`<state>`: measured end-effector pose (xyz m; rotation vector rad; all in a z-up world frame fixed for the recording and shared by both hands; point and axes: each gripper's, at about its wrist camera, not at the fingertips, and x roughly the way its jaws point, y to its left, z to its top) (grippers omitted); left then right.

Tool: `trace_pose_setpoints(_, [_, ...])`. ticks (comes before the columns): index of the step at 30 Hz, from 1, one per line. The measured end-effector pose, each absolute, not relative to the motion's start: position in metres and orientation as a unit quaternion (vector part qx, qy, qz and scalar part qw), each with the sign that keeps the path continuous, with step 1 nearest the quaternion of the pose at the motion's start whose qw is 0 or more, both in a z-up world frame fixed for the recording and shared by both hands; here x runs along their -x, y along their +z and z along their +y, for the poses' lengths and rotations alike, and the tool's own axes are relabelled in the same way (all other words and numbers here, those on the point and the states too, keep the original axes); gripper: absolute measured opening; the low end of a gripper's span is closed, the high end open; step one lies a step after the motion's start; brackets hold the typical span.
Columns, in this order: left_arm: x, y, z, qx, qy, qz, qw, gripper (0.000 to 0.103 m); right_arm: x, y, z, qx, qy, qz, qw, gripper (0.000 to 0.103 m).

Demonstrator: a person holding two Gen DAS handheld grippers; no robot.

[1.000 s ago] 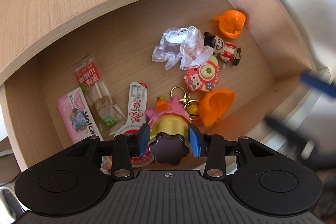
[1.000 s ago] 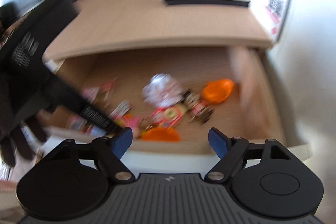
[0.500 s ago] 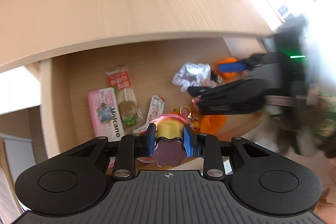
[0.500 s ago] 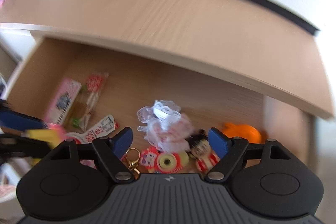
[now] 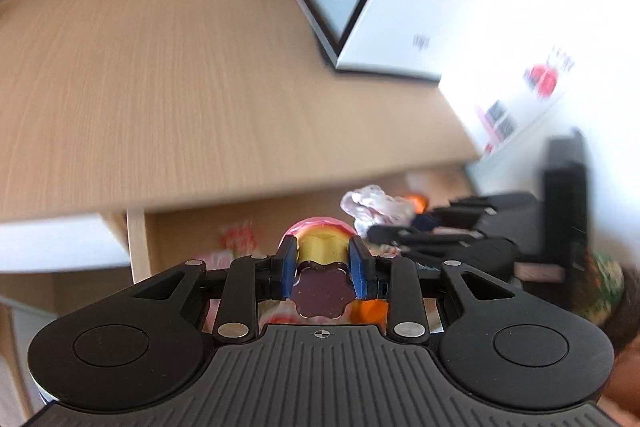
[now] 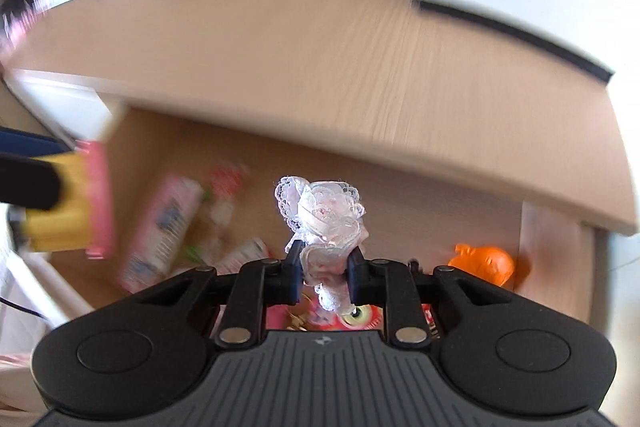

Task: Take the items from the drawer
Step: 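Place the cupcake toy on the desktop while the right gripper drops the cloth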

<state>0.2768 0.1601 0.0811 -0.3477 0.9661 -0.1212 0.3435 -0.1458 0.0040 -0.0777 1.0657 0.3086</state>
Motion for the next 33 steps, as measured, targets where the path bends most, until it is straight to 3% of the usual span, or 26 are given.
trace_pose_setpoints(5, [-0.323, 0.099, 0.190, 0.194, -0.067, 0.419, 0.885, 0.031, -0.336, 0.077, -0.158, -0.010, 0.132, 0.417, 0.899, 0.020])
trace_pose_setpoints(10, [-0.400, 0.081, 0.200, 0.235, -0.053, 0.393, 0.887, 0.031, -0.367, 0.116, -0.179, -0.029, 0.092, 0.372, 0.923, 0.020])
trace_pose_setpoints(15, [-0.451, 0.057, 0.191, 0.200, -0.021, 0.398, 0.895, 0.031, -0.389, 0.108, -0.186, -0.028, 0.068, 0.383, 0.921, 0.020])
trace_pose_setpoints(21, [-0.451, 0.056, 0.192, 0.219, -0.028, 0.382, 0.897, 0.031, -0.418, 0.077, -0.186, -0.020, 0.069, 0.400, 0.914, 0.020])
trace_pose_setpoints(29, [-0.411, 0.069, 0.179, 0.170, -0.038, 0.379, 0.909, 0.031, -0.455, 0.038, -0.187, 0.006, 0.060, 0.428, 0.902, 0.020])
trace_pose_setpoints(33, [-0.373, 0.072, 0.172, 0.135, -0.058, 0.392, 0.908, 0.031, -0.457, 0.032, -0.187, 0.015, 0.053, 0.427, 0.903, 0.030])
